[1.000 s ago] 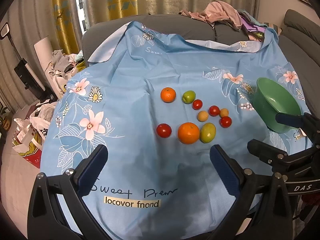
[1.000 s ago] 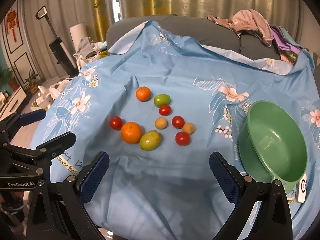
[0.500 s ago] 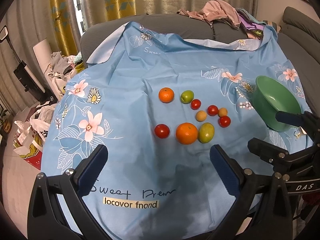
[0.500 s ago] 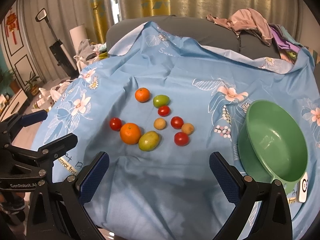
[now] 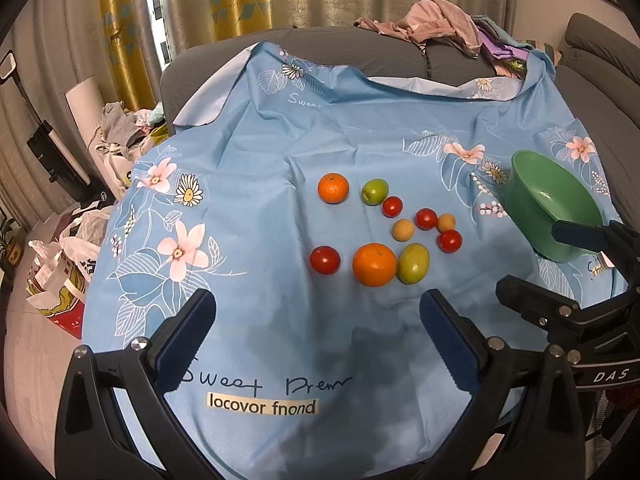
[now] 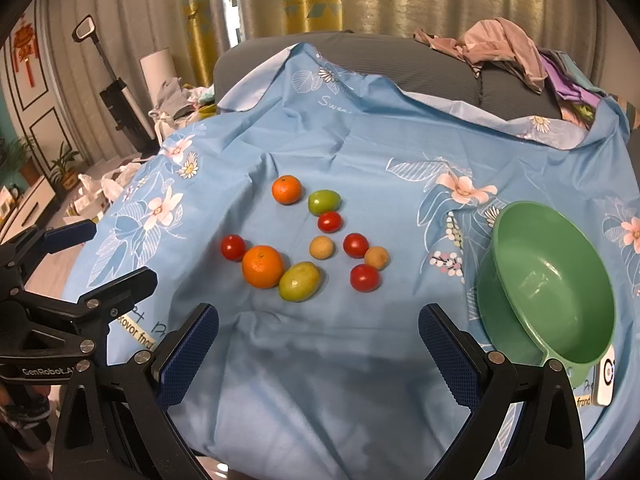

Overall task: Organize fruits
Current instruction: 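Grasp the large orange with the right tool while the left tool grasps the small orange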

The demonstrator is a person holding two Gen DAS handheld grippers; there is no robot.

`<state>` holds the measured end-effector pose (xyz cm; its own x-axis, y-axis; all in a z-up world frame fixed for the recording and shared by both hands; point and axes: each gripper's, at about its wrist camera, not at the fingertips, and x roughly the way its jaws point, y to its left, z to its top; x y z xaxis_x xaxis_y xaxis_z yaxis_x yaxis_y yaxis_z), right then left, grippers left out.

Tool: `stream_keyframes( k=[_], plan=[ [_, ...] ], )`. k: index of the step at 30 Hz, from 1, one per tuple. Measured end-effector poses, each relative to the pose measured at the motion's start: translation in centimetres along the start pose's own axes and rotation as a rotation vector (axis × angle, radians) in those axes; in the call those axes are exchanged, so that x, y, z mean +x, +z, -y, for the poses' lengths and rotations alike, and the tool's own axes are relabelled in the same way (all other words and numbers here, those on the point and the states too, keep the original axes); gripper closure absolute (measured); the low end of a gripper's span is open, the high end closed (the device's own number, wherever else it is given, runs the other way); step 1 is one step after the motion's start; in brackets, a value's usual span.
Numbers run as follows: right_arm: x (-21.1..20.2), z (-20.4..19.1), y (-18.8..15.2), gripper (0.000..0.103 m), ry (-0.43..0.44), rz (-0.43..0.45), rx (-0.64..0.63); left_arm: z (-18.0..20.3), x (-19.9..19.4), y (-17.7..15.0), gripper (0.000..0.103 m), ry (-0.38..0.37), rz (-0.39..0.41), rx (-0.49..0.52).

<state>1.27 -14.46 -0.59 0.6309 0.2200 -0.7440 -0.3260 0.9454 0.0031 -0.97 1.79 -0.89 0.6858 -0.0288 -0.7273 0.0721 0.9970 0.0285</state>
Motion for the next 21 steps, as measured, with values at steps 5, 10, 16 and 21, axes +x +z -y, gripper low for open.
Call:
stream_keyframes(
  k=[5, 10, 16, 21],
  plan=[
    [0.0, 0.0, 0.0, 0.002, -0.001, 0.0, 0.001, 0.0, 0.0, 0.0, 0.001, -0.002, 0.0, -0.001],
    [-0.1, -0.1, -0.1, 0.002, 0.009, 0.004, 0.005, -0.4, 0.5, -0.6, 0.001, -0.039, -0.011, -0.017],
    [0.1, 0.3, -1.3, 0.002, 0.089, 0.015, -0.024, -1.8, 1.2, -2.6, 0.001, -0.135, -0.025, -0.013],
    [1.7, 0.9, -2.4, 0.005, 0.178, -0.015, -0.011, -2.6, 2.3, -3.3, 0.001, -0.211, -0.052, -0.046]
  ],
)
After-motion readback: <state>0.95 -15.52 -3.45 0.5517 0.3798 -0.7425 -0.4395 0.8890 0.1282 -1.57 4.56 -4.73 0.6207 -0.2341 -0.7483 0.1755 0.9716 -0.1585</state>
